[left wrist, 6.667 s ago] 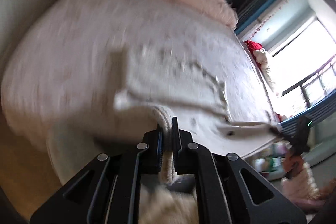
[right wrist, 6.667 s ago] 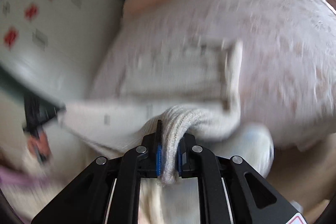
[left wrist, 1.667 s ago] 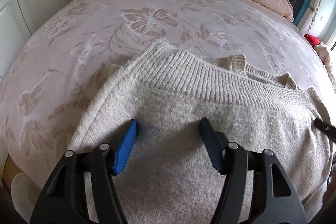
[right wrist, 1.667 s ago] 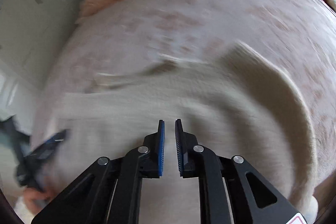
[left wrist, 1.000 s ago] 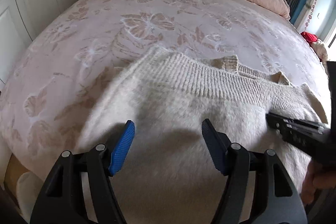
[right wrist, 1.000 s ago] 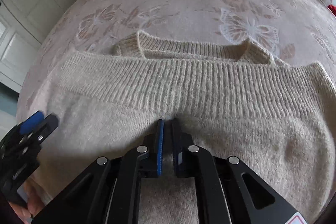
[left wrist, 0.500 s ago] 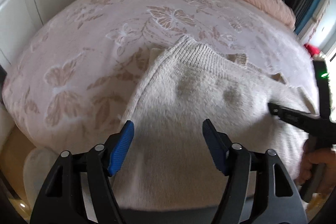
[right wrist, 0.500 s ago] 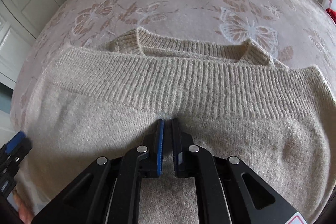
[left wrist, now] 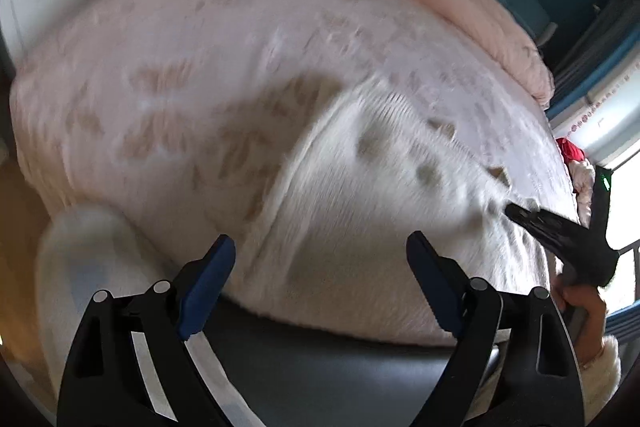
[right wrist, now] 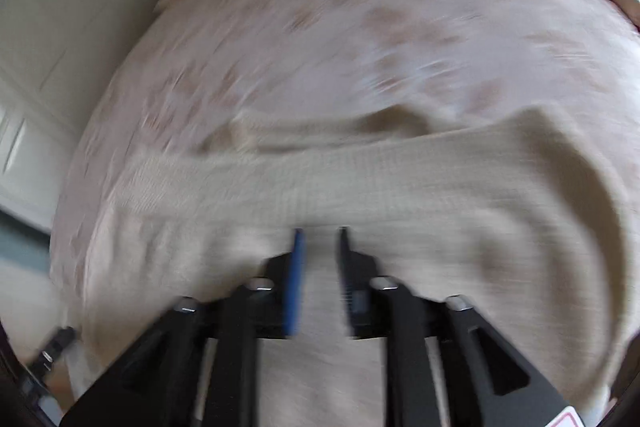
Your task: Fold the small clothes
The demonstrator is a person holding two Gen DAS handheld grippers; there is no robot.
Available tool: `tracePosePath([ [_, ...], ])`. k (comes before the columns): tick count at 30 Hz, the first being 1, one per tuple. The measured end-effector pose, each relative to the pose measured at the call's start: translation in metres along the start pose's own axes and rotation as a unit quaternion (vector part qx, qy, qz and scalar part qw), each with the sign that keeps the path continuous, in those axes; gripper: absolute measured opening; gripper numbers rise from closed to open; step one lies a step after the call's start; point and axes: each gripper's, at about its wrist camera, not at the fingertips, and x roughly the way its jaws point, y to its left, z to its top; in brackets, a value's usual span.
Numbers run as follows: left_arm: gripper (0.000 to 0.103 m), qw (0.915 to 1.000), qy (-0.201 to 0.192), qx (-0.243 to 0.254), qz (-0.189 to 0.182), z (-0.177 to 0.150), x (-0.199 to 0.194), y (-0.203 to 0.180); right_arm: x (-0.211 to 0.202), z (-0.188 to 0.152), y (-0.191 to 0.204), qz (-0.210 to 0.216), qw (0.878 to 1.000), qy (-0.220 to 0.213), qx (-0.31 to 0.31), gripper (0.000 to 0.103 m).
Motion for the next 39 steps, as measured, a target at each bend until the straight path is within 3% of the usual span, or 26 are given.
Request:
tracePosePath([
  [3,0.09,0.9995,-0.024,0.02,-0.005,0.025,0.003,-0.009,-0.029,0.001,-0.064,-0.051,0.997,-0.041,0.047,0.052],
  [5,0.091,0.9993,-0.027,0.026,-0.006,0.05,0.019,-0.017,-0.036,0.008,-0.108,-0.087,0.992,-0.042,0.079,0.054],
  [7,0.093,0.9992,-0.019,0.035,-0.004,0.077,0.05,-0.029,-0.036,0.018,-0.133,-0.091,0.991,-0.041,0.091,0.056],
  [11,0.093,0.9983,0.016,0.048,0.026,0.105,0.11,-0.048,-0.009,0.045,-0.131,-0.096,0.995,-0.022,0.033,0.072],
  [13,0.088,0.9977,0.04,0.047,0.028,0.108,0.135,-0.05,0.01,0.05,-0.122,-0.095,0.995,-0.01,0.01,0.072],
  [14,0.067,0.9967,0.055,0.047,0.035,0.109,0.148,-0.05,0.025,0.052,-0.117,-0.105,0.994,0.004,-0.003,0.071],
  [15,0.043,0.9949,0.073,0.049,0.05,0.11,0.158,-0.049,0.035,0.051,-0.113,-0.112,0.994,0.015,-0.012,0.045],
  [16,0.02,0.995,0.073,0.049,0.047,0.111,0.159,-0.05,0.042,0.051,-0.11,-0.105,0.994,0.024,-0.02,0.027],
  [17,0.008,0.9961,0.065,0.048,0.035,0.115,0.154,-0.051,0.037,0.052,-0.105,-0.101,0.994,0.018,-0.02,0.01],
  [19,0.009,0.9979,0.043,0.048,0.006,0.13,0.132,-0.056,0.002,0.06,-0.109,-0.054,0.998,-0.038,0.003,0.009],
  [22,0.009,0.9979,0.019,0.062,0.007,0.148,0.116,-0.063,-0.037,0.065,-0.13,-0.017,0.994,-0.091,0.049,0.009],
  [24,0.01,0.9959,0.033,0.077,0.032,0.149,0.135,-0.064,-0.02,0.062,-0.159,-0.018,0.993,-0.071,0.092,0.01],
  [26,0.01,0.9907,0.062,0.101,0.066,0.14,0.169,-0.063,0.032,0.054,-0.177,-0.033,0.994,0.003,0.108,0.011],
  [27,0.011,0.9868,0.084,0.108,0.087,0.13,0.194,-0.059,0.045,0.049,-0.18,-0.035,0.994,0.011,0.106,0.01],
  [28,0.012,0.9872,0.073,0.109,0.091,0.124,0.198,-0.057,0.042,0.047,-0.179,-0.035,0.994,-0.01,0.1,0.011],
  [31,0.022,0.9913,0.059,0.088,0.077,0.125,0.177,-0.059,0.011,0.053,-0.171,-0.028,0.992,-0.026,0.118,0.022],
  [33,0.025,0.9922,0.039,0.097,0.068,0.124,0.149,-0.062,-0.031,0.046,-0.154,-0.045,0.992,-0.078,0.092,0.025],
  [34,0.034,0.9919,0.028,0.104,0.067,0.12,0.134,-0.063,-0.048,0.039,-0.142,-0.049,0.992,-0.094,0.076,0.027],
  [36,0.046,0.9928,0.017,0.106,0.053,0.11,0.11,-0.067,-0.057,0.032,-0.131,-0.036,0.993,-0.097,0.052,0.027],
  [39,0.046,0.9958,0.028,0.086,0.014,0.078,0.083,-0.062,-0.047,0.001,-0.113,-0.031,0.998,-0.057,0.027,0.022],
])
